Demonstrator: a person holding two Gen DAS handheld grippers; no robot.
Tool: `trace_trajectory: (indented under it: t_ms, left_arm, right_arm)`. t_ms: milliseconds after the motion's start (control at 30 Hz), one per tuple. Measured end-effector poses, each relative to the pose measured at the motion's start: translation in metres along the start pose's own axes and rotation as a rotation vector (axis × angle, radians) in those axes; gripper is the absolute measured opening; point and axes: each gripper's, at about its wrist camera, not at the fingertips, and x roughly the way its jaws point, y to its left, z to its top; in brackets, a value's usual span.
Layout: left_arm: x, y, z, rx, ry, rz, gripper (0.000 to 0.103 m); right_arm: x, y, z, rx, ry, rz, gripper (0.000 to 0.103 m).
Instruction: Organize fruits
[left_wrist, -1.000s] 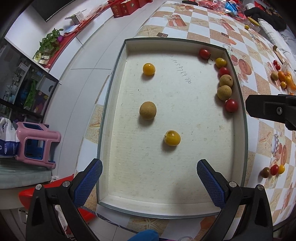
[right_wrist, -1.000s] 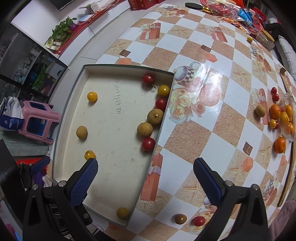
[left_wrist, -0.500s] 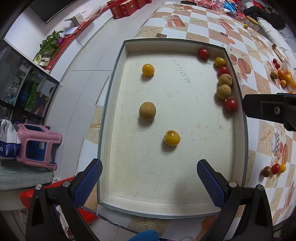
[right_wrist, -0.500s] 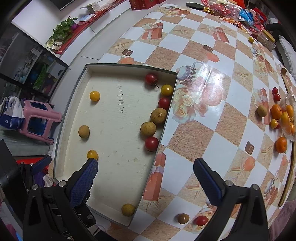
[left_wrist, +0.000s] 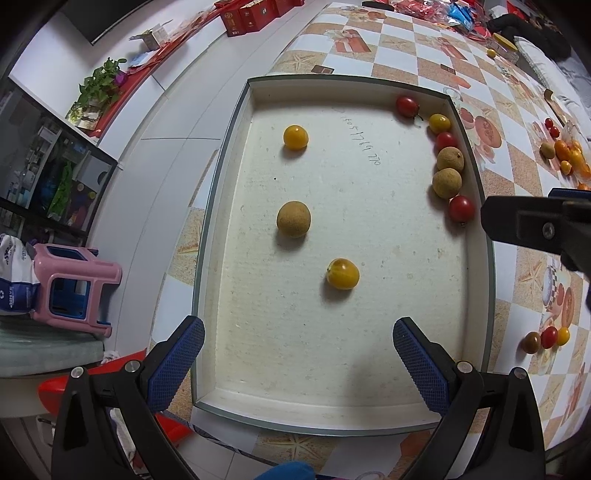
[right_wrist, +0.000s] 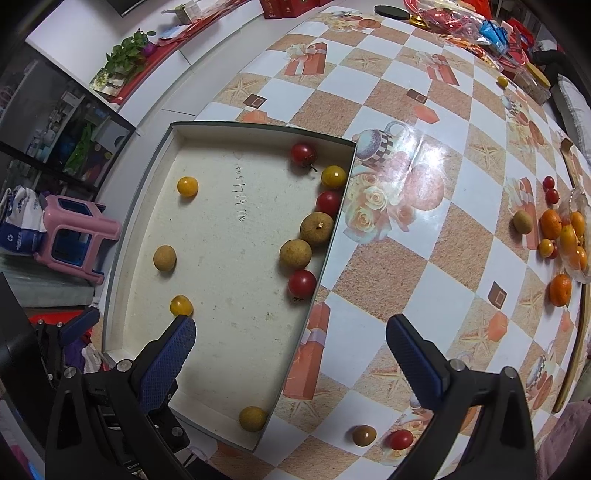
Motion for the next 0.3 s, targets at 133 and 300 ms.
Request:
trace_trajectory:
  t_ms: [133, 300]
  left_arm:
    - [0.0022, 0.0032, 0.0008, -0.014, 0.004, -0.009, 0.103]
    - [-0.0019, 0.0056, -0.0005, -0.007, -0.031, -0.023, 0.103]
  right_arm:
    - [0.0017, 0.0047, -0.0003, -0.034, 0.001, -0.031, 0.103]
    - [0.0025, 0.0067, 0.0004, -0.042, 0.005, -0.033, 0.103]
